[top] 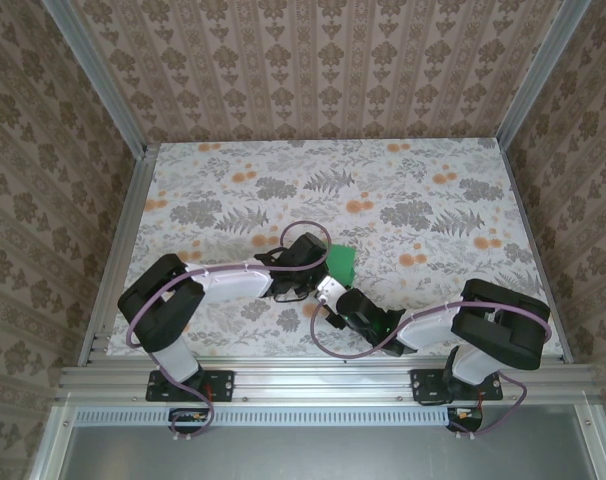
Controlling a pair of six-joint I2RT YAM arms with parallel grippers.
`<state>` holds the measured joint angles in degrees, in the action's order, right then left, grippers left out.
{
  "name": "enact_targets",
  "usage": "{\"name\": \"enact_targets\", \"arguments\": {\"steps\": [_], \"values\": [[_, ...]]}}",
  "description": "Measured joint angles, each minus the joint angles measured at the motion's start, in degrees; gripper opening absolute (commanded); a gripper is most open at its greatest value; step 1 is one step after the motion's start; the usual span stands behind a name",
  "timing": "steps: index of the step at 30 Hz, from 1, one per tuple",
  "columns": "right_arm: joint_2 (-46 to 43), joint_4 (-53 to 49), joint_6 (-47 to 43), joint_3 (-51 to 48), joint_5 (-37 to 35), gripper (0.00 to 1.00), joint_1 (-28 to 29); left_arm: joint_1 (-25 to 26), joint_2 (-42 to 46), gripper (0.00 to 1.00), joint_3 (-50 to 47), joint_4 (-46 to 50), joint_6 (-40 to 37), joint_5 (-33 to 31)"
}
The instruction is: Fold a paper plane with a square sheet of paper (pick it up from the middle)
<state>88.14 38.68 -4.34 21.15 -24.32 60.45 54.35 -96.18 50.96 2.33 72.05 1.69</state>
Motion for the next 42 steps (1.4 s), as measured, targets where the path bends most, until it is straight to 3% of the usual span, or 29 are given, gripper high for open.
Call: {"name": "enact_targets", "arguments": {"steps": [3,6,12,15,21,30,36,42], "values": [[0.02,0.81,0.31,-0.50,-0.48,0.03,0.00,0.02,0.00,0.08,0.00,-0.07,0.00,0.02],[0.02,1.88,1.51,-1.22,-0.61,0.00,-0.02,0.07,0.00,0.13,0.00,-0.11,0.00,0.02],[0.11,2.97,4.44,-3.34,-0.55,0.00,-0.02,0.04,0.35,0.46,0.00,-0.07,-0.17,-0.15],[0.11,3.50,6.54,-4.52,0.42,0.00,-0.37,0.02,2.69,0.54,-0.57,-0.04,-0.31,-0.26],[-0.42,5.84,11.87,-7.50,8.00,0.00,-4.13,-0.87,10.03,0.60,-1.60,0.02,-1.57,-0.98],[-1.66,12.39,18.27,-11.23,20.39,0.00,-10.51,-3.30,11.45,0.66,-5.46,1.33,-1.75,-0.72],[-3.74,13.94,19.61,-11.82,23.37,0.01,-11.43,-3.30,10.49,0.67,-5.60,0.94,-1.51,0.42],[-6.36,13.25,19.37,-12.24,23.52,0.04,-11.45,-3.34,6.75,0.62,-5.62,-1.64,-0.68,2.60]]}}
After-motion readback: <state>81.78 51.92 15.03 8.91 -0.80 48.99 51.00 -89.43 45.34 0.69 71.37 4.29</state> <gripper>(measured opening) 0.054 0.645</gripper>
